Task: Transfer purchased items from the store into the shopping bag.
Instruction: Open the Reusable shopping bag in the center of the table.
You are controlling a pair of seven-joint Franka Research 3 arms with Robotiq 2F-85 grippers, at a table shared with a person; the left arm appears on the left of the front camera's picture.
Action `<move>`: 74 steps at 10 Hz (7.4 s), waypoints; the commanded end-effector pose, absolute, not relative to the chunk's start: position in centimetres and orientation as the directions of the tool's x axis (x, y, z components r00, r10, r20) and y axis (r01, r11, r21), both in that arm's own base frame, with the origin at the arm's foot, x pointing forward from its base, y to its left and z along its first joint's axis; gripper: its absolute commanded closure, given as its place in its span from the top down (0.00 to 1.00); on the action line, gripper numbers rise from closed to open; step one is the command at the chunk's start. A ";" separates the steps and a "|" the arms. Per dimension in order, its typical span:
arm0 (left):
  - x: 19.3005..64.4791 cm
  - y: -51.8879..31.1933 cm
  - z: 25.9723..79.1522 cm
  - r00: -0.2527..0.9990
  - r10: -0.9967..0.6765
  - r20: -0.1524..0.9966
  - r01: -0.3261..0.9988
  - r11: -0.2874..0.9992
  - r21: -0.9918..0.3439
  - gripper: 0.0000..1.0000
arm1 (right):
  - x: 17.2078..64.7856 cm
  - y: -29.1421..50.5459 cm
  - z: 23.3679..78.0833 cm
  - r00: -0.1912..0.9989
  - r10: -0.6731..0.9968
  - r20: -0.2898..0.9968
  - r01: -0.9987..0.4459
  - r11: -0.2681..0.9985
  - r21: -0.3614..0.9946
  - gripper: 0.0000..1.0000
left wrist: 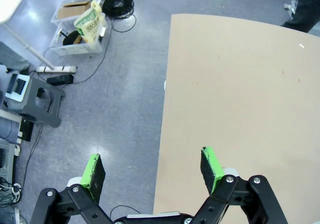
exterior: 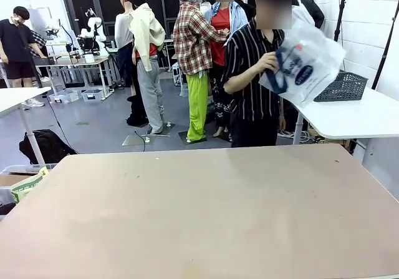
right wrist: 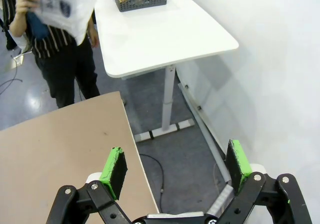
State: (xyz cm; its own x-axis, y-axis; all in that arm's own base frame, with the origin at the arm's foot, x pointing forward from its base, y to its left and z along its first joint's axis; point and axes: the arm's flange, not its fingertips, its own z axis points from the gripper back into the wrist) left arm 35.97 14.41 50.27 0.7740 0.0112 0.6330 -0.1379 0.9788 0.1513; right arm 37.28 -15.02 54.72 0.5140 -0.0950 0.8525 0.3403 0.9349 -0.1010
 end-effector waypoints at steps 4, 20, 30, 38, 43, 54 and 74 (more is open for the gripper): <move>35.9 14.4 50.4 0.776 -0.008 0.631 -0.127 0.978 0.168 1.00 | 37.3 -15.0 54.6 0.527 -0.083 0.846 0.332 0.936 -0.116 1.00; 35.9 14.4 50.4 0.776 -0.008 0.631 -0.127 0.978 0.168 1.00 | 37.3 -15.0 54.6 0.527 -0.083 0.846 0.332 0.936 -0.116 1.00; 35.9 14.4 50.4 0.776 -0.008 0.631 -0.127 0.978 0.168 1.00 | 37.3 -15.0 54.6 0.527 -0.083 0.846 0.332 0.936 -0.116 1.00; 40.4 7.9 52.6 0.728 -0.101 0.678 0.099 0.994 0.041 1.00 | 39.8 -8.6 56.1 0.547 -0.042 0.836 0.202 0.976 -0.083 1.00; 41.8 -0.3 55.5 0.667 -0.206 0.716 0.240 0.969 0.055 1.00 | 40.9 0.7 56.8 0.603 0.049 0.796 0.052 0.993 -0.101 1.00; 47.0 -11.3 59.0 0.608 -0.165 0.777 0.444 0.881 -0.161 1.00 | 43.4 10.7 58.8 0.687 0.083 0.722 -0.137 0.990 0.017 1.00; 56.9 -30.5 49.4 0.776 -0.426 0.465 0.617 0.670 -0.414 0.93 | 48.6 30.8 50.6 0.927 0.280 0.249 -0.344 0.901 0.266 1.00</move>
State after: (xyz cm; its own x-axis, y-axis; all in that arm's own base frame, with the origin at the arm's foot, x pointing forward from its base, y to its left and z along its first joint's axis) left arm 56.57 -30.71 48.91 0.7645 -0.4200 0.4891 0.6273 0.6594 -0.4144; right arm 48.66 30.60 50.40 0.9229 0.2810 0.2632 -0.3547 0.8865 0.2972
